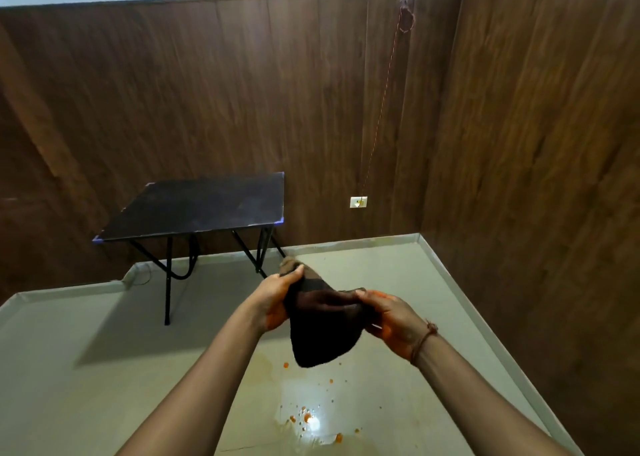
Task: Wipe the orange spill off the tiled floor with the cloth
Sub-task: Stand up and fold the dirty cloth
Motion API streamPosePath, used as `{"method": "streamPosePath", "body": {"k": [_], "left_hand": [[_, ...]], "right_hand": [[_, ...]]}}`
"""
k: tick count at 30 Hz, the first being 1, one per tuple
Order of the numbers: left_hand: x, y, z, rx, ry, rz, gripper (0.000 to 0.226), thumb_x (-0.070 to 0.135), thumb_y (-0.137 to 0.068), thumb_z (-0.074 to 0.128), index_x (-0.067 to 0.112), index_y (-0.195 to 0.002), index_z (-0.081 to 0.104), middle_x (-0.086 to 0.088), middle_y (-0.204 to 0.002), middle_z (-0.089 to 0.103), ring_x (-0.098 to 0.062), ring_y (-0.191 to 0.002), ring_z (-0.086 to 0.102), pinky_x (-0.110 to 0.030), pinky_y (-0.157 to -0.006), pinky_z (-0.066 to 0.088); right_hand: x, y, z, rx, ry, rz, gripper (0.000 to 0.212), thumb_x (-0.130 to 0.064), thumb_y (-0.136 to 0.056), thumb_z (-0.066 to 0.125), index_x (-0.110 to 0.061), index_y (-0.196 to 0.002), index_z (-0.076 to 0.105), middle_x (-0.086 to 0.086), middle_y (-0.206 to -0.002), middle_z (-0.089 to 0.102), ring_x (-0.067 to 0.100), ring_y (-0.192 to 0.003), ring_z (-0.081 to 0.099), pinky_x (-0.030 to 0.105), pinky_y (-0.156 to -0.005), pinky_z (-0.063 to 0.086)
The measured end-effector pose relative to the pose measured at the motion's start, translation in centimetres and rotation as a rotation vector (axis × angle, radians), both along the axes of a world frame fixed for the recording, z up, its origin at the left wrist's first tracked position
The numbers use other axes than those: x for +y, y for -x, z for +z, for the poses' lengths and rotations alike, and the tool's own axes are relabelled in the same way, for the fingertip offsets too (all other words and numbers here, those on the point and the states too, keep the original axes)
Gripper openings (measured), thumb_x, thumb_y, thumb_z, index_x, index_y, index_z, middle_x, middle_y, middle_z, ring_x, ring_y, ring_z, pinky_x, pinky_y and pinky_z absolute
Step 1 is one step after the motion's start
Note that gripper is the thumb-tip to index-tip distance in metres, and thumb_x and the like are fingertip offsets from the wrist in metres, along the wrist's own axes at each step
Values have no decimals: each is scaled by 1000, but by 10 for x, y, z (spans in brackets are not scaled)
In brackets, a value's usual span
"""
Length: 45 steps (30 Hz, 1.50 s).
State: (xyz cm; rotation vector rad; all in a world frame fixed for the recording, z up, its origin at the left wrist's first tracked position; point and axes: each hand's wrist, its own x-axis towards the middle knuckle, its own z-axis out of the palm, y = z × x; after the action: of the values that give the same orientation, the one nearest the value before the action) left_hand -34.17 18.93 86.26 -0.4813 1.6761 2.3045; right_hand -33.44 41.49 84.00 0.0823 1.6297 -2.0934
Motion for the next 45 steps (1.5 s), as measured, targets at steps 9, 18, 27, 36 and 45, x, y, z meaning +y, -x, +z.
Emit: {"method": "streamPosePath", "body": {"k": [9, 18, 27, 36, 45], "left_hand": [[-11, -59, -97, -418, 231, -156, 18, 28, -98, 53, 12, -97, 62, -5, -93, 68, -18, -81, 62, -33, -72, 49], [-29, -36, -69, -75, 103, -13, 36, 38, -93, 60, 9, -114, 65, -9, -110, 71, -25, -105, 65, -37, -93, 50], [-26, -34, -61, 89, 522, -120, 34, 20, -89, 68, 17, -122, 58, -8, -114, 64, -13, -101, 61, -20, -77, 48], [-23, -26, -65, 261, 1212, -165, 37, 17, -72, 83, 23, -106, 70, 4, -98, 68, -12, -93, 61, -18, -76, 50], [-22, -25, -54, 254, 1154, -159, 18, 32, -85, 70, 15, -90, 69, 3, -84, 58, -12, -79, 57, -22, -65, 44]], "right_hand": [[-5, 7, -61, -164, -315, -21, 16, -20, -91, 68, -4, -87, 72, 13, -91, 72, 26, -87, 68, 32, -72, 54], [-11, 18, -41, -156, -67, -126, 26, -16, -91, 67, 4, -107, 67, 20, -105, 71, 31, -95, 67, 40, -79, 58], [3, 19, -44, 14, -306, -202, 14, -9, -87, 71, -6, -100, 71, 4, -90, 69, 13, -84, 61, 21, -66, 46], [8, 20, -36, 192, -555, 46, 37, 3, -75, 77, -9, -109, 68, 1, -104, 66, 15, -97, 59, 19, -76, 47], [9, 32, -29, 424, -976, 182, 20, -25, -97, 57, -10, -100, 69, 2, -91, 66, 17, -87, 59, 25, -70, 46]]}}
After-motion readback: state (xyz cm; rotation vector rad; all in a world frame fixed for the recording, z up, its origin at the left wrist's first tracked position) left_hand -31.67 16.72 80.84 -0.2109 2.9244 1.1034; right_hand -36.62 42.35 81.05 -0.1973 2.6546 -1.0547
